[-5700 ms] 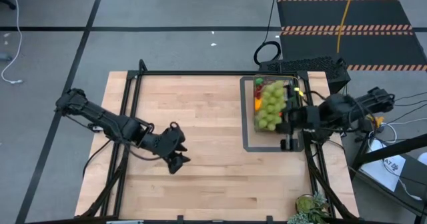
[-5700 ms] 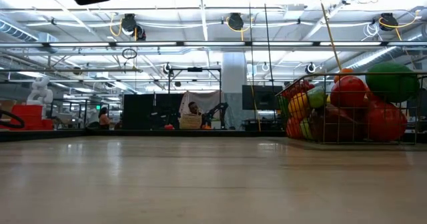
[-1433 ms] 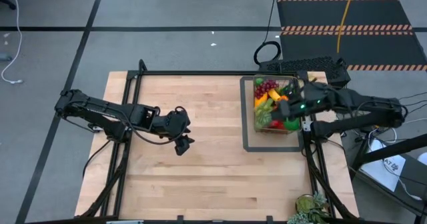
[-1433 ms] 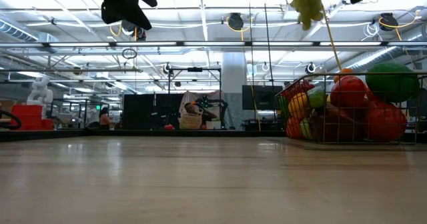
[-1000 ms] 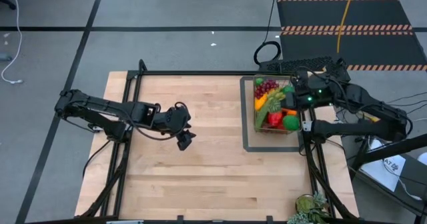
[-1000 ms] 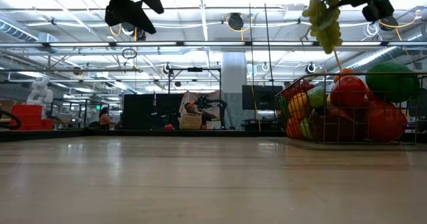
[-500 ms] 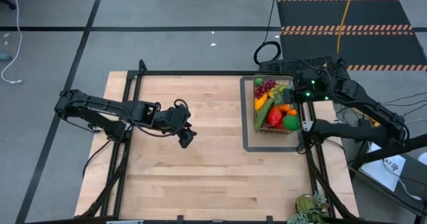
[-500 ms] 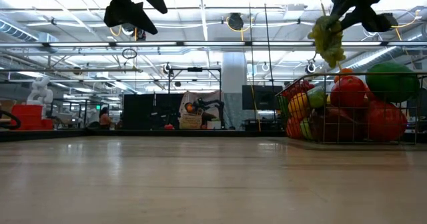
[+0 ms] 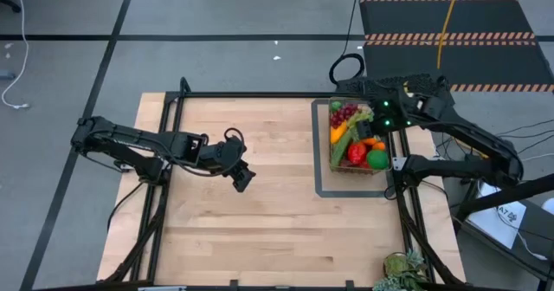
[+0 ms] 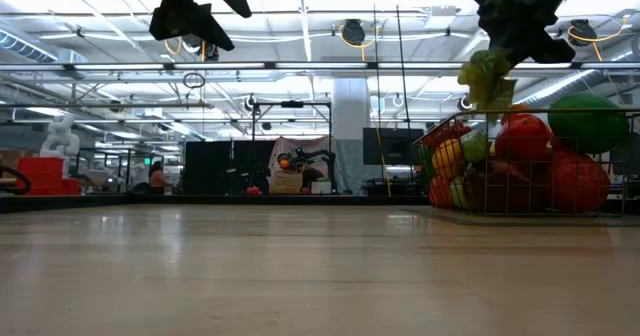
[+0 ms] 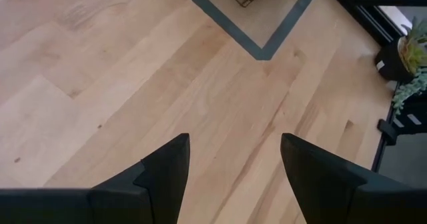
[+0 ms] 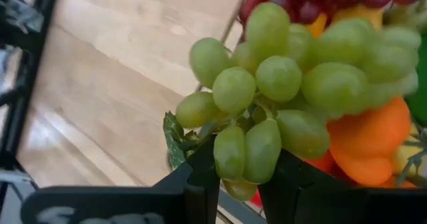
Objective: Build produce basket
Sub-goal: Put the green grapes into the wire basket
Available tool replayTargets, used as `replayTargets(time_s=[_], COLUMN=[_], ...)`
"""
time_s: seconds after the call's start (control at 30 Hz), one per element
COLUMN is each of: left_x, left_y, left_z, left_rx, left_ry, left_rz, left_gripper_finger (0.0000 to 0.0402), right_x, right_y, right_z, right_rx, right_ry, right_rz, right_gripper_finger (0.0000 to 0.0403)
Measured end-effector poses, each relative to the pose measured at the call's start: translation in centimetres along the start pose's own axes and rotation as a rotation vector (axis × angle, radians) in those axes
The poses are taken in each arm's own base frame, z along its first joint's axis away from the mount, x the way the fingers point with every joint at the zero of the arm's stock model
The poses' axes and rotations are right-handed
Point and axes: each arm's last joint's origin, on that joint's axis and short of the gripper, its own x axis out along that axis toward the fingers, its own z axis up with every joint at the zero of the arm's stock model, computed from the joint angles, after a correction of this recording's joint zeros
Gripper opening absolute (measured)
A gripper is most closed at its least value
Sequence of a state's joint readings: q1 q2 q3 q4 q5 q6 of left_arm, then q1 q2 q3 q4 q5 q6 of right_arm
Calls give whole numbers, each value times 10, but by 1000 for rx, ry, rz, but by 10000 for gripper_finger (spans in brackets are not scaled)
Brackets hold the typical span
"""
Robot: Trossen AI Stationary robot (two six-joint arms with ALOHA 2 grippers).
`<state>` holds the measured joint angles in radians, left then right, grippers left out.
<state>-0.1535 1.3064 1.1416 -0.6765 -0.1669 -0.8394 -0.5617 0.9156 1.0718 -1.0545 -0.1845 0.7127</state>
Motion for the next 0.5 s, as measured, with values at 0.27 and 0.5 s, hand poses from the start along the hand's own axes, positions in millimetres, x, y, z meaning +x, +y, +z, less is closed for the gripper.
replayTargets(time_s=[0.27, 0.5], left_x=[0, 0], left_y=[0, 0], left_z=[0, 0], left_rx=[3, 0], left_ry=[7, 7], left_rz=[-6, -6], left_gripper_finger=[234, 234], right_x=[7, 7], right_y=[-3, -3], right_z=[-1, -5], right_rx=[14, 28], right_ry=[72, 145], right_rz=[-61, -21], right_gripper_finger=[75, 109])
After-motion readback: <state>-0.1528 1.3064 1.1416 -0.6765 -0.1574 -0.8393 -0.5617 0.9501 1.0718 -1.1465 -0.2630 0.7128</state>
